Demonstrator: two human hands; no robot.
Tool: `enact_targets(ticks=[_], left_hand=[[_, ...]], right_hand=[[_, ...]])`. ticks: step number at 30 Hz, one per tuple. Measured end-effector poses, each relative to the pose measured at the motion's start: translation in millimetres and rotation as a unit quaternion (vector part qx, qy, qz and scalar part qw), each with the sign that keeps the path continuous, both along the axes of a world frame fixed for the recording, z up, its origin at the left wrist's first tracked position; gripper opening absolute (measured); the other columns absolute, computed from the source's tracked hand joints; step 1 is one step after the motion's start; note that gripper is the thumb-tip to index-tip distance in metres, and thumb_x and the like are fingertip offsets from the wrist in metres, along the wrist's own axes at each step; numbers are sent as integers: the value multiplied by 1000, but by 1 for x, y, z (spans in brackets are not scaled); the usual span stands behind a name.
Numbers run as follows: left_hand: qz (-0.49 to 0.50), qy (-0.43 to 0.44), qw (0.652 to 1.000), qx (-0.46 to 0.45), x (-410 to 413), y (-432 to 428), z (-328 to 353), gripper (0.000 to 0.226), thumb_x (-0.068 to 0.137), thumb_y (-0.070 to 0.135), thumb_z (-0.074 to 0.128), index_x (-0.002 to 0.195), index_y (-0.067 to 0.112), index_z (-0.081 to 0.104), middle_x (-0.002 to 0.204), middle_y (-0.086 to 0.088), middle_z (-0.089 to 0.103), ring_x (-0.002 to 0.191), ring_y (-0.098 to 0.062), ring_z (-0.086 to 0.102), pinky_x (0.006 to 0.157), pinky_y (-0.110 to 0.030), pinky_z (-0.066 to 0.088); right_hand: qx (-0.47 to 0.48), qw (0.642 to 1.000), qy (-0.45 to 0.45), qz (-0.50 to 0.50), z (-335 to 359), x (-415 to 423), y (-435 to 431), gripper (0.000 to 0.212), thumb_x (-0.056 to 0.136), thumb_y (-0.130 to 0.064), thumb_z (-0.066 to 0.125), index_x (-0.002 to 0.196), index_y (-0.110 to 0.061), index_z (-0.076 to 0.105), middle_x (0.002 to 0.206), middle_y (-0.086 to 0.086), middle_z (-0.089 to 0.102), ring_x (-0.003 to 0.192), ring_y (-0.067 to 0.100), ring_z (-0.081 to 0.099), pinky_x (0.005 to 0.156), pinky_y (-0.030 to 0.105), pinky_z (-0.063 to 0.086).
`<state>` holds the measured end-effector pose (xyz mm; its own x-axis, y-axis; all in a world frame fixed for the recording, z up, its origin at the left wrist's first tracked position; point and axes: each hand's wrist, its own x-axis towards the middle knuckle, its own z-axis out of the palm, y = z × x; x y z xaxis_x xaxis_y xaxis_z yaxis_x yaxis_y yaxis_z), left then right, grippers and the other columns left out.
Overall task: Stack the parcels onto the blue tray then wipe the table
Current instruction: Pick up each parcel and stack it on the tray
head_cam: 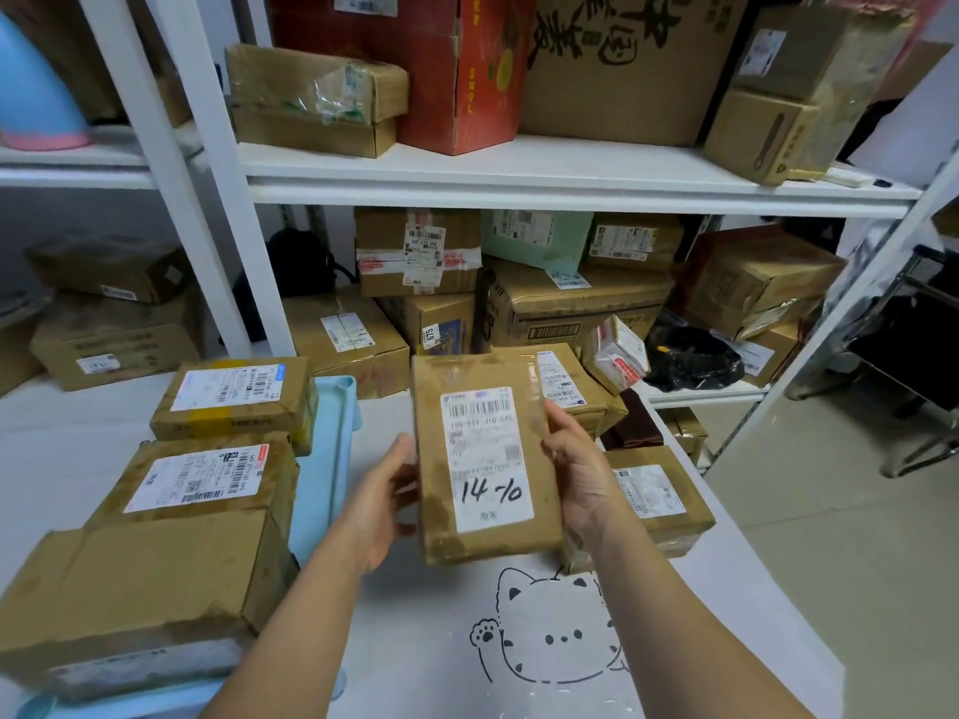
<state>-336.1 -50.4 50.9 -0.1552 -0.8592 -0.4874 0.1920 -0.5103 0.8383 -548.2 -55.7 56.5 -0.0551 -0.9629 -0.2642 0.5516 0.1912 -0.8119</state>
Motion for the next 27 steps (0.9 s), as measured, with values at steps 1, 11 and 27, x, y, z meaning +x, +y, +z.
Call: enact_targets(ticks=[1,11,27], left_hand=[[4,1,1000,-4,-1,-1,0,74,69,69,61,117,12,58,113,-10,65,105,-27,57,78,-42,46],[28,-3,999,-42,0,-12,-6,102,39,39,82,131,33,38,116,-7,63,112,-28,54,90,-62,43],[222,202,952,54,-42,-32,7,62,75,36,72,129,32,42,122,-15,52,109,-38,53,68,-65,51]], right_hand=[[3,1000,16,-2,-1,0,-1,54,77,9,45,119,-17,66,112,15,69,100,30,65,86,47,55],[30,995,91,2,6,9,-6,34,86,0,59,111,-21,69,102,2,73,96,16,63,81,32,51],[124,973,104,164,-5,7,-19,83,53,-47,76,129,-32,47,126,4,59,114,27,54,88,62,39]])
